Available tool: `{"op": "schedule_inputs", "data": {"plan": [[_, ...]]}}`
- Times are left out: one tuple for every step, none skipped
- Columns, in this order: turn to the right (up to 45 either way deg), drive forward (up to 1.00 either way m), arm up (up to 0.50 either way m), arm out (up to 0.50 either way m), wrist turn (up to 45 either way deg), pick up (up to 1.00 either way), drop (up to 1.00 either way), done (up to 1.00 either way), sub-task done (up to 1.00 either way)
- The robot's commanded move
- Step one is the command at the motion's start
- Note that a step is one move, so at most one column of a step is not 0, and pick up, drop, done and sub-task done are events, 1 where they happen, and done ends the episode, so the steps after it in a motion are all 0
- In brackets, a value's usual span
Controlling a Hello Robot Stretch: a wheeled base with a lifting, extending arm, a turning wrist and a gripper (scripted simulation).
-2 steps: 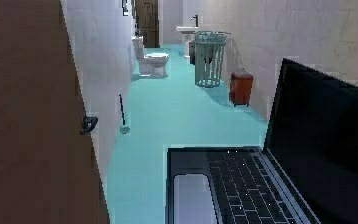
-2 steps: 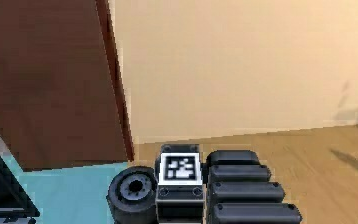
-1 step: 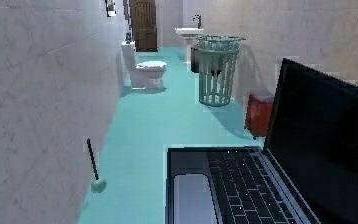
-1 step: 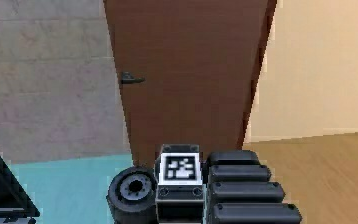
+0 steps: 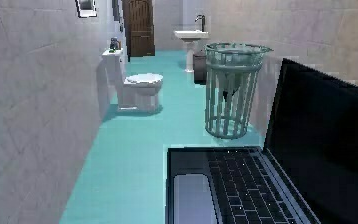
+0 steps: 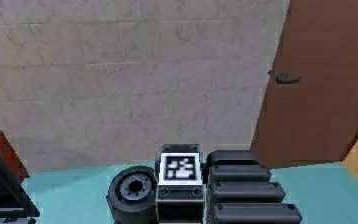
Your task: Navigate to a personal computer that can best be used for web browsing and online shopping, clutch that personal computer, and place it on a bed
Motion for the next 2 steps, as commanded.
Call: {"op": "schedule_inputs", "data": {"plan": [[0.0, 1.0, 0.0, 0.0, 0.0, 0.0, 0.0, 0.0, 0.0], [0.0, 1.0, 0.0, 0.0, 0.0, 0.0, 0.0, 0.0, 0.0]]}}
